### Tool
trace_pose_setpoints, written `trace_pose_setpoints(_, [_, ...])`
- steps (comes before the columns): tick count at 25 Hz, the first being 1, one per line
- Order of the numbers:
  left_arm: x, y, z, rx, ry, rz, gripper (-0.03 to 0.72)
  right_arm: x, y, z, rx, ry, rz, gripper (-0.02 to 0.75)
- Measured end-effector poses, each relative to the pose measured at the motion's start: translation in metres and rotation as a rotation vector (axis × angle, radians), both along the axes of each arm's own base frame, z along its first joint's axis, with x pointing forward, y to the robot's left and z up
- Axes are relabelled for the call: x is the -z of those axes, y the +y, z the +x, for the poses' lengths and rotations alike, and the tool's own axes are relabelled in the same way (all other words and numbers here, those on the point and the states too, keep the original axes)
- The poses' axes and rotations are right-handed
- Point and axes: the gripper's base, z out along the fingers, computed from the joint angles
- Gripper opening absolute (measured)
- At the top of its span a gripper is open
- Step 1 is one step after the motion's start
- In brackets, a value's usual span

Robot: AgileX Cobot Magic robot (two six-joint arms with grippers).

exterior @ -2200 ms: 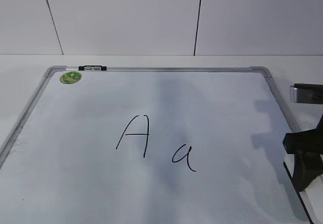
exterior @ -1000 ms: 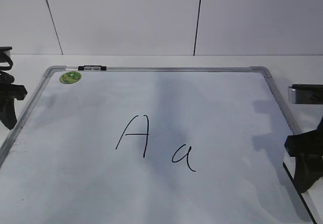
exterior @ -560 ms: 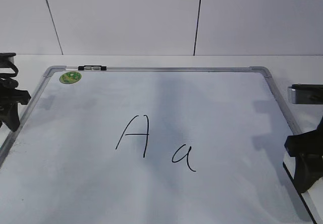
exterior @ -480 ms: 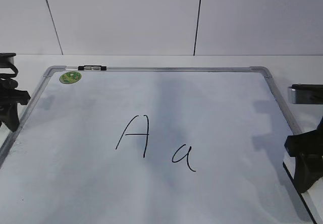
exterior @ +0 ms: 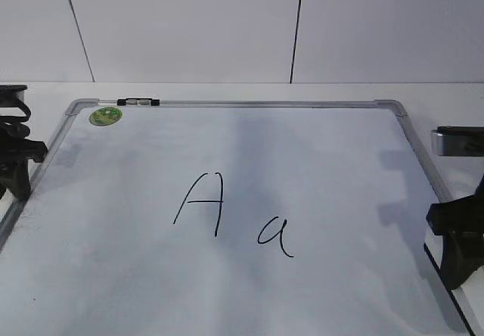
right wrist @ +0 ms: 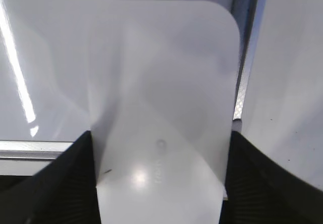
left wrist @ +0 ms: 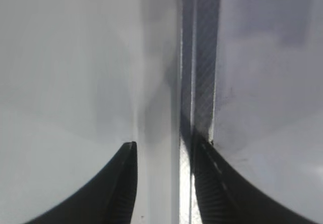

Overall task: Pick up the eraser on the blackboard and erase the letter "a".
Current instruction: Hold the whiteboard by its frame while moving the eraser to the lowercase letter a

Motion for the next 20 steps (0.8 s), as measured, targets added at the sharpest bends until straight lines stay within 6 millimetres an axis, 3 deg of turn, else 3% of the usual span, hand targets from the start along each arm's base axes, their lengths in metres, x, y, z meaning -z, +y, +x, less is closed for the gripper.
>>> trace_pose_setpoints(10, [0.0039, -0.0009, 0.002, -0.006, 0.01, -0.009, 0.276, 0.0, 0.0, 0.0, 0.0, 0.0, 0.0, 0.556])
trace_pose_setpoints(20, [0.0045, -0.0022, 0.0021, -0.017, 0.012, -0.025, 0.149, 0.0, 0.0, 0.0, -0.001, 0.0, 0.0, 0.556])
